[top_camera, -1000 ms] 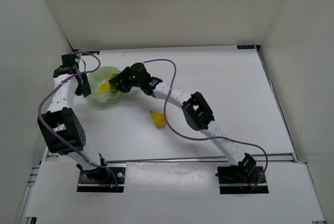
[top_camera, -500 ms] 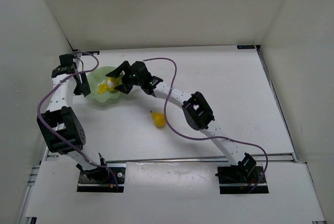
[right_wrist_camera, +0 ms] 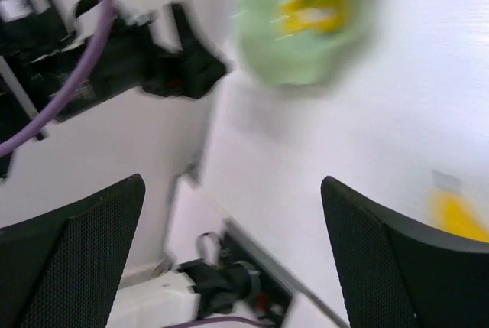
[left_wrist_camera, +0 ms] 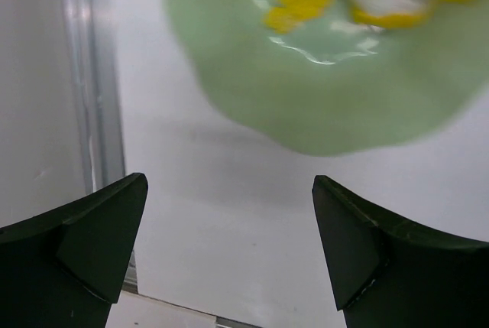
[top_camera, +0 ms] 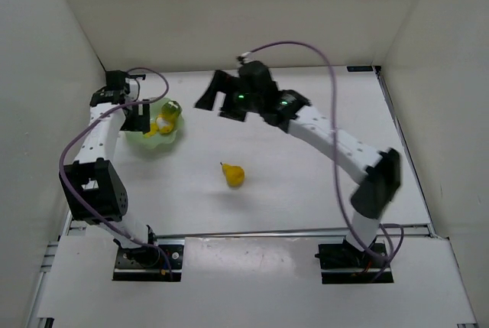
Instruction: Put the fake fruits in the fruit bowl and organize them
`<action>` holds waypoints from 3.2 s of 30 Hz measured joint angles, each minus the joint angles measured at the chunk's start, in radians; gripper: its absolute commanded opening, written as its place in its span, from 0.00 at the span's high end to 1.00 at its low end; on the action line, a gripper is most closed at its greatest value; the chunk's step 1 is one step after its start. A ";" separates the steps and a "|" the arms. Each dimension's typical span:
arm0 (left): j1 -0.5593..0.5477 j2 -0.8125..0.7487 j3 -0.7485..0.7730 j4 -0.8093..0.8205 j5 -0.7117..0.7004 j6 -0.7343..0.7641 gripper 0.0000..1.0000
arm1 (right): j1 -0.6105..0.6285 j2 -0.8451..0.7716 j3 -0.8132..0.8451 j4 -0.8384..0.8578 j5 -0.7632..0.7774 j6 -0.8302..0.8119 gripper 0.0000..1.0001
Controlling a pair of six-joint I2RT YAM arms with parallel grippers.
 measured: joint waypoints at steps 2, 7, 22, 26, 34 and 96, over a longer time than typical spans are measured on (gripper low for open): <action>-0.074 0.000 0.021 -0.025 0.061 0.040 0.00 | -0.051 -0.180 -0.152 -0.063 0.134 -0.039 0.00; -0.416 0.008 0.037 -0.071 0.175 0.154 0.00 | -0.291 -0.421 -0.480 -0.247 0.433 -0.098 0.00; -0.917 0.385 0.178 -0.111 0.227 0.220 0.00 | -0.465 -0.648 -0.787 -0.428 0.573 -0.134 0.00; -0.922 0.410 0.163 -0.115 0.205 0.205 0.00 | -0.467 -0.655 -0.803 -0.430 0.576 -0.140 0.00; -0.926 0.418 0.118 -0.123 0.192 0.186 0.26 | -0.479 -0.655 -0.806 -0.431 0.579 -0.140 0.00; 0.134 -0.175 0.058 0.079 -0.129 0.032 0.00 | -0.479 -0.589 -0.781 -0.451 0.635 -0.192 0.00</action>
